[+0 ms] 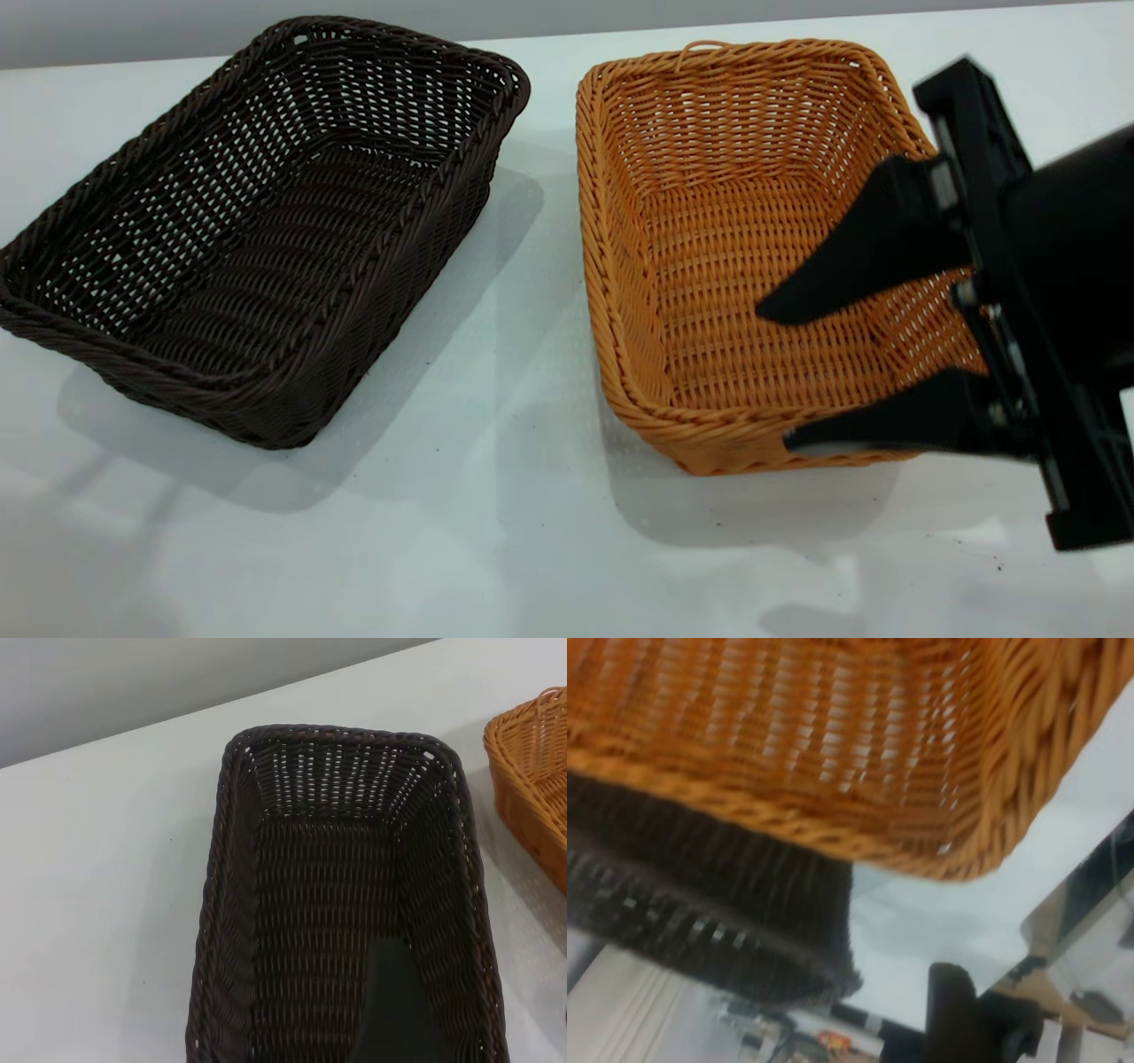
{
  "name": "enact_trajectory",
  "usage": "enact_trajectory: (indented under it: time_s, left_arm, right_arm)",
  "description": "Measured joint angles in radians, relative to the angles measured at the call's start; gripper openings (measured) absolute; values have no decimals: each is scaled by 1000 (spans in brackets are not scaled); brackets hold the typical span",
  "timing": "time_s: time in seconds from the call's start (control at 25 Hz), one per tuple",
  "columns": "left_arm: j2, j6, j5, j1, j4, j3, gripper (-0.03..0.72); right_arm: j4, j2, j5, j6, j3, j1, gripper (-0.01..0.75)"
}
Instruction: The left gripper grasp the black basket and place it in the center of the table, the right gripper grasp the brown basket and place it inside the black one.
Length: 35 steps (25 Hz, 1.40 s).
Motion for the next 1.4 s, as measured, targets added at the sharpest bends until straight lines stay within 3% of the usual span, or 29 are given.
enact_trajectory:
  time_s: [0.56, 1.16, 1.4]
  left_arm:
    - [0, 0, 0, 0, 1, 0, 394]
    - [0, 0, 0, 0, 1, 2, 396]
    - [0, 0, 0, 0, 1, 2, 396]
  right_arm:
    - [-2, 87, -61, -118, 1, 0, 421]
    - [-2, 95, -164, -118, 1, 0, 421]
    - [-3, 156, -144, -125, -16, 0, 421]
